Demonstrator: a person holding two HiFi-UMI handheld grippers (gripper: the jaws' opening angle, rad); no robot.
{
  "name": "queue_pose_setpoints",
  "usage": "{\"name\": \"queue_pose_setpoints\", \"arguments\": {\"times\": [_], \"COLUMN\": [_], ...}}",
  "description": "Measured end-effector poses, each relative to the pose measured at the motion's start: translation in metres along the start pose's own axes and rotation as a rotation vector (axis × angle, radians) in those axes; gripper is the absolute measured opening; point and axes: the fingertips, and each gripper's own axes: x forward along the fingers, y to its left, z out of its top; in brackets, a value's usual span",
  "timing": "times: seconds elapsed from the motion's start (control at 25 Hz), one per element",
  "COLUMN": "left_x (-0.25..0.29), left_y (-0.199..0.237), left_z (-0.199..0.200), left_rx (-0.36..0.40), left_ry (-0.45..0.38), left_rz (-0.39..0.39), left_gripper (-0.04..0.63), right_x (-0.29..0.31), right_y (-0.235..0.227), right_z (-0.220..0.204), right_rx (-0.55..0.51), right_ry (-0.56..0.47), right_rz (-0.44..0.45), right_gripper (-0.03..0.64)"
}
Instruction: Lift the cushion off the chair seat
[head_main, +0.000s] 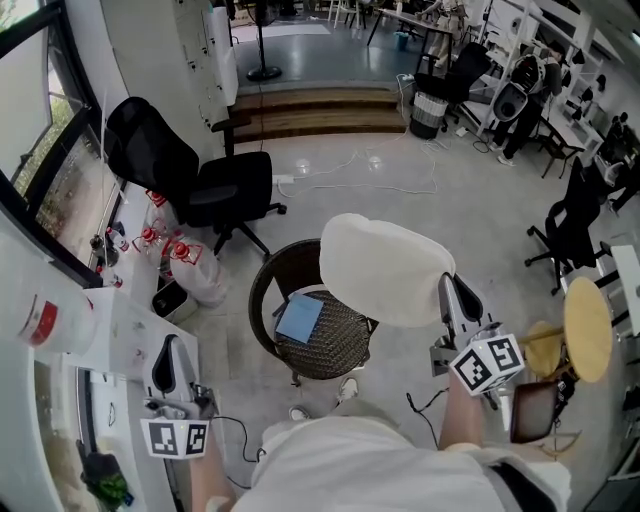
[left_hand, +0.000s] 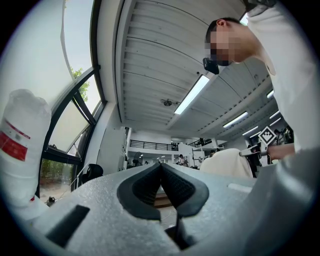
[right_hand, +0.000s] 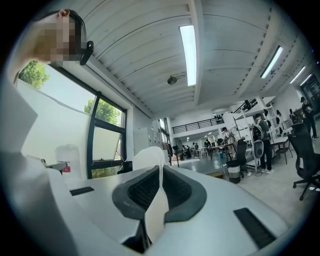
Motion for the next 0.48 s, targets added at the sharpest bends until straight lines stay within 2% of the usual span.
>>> {"name": "queue_pose_setpoints", "arguments": {"times": [0.48], "left_x": [0.019], "left_y": [0.023], "left_z": [-0.013], "left_rx": [-0.007], "left_ry": [0.025], "left_rz": [-0.025], "left_gripper": [0.017], "right_x": [0.024], "right_y": [0.019], "right_z": [-0.015], "right_rx": [0.003], "right_ry": [0.027], "right_rz": [0.004], "right_gripper": [0.025]}}
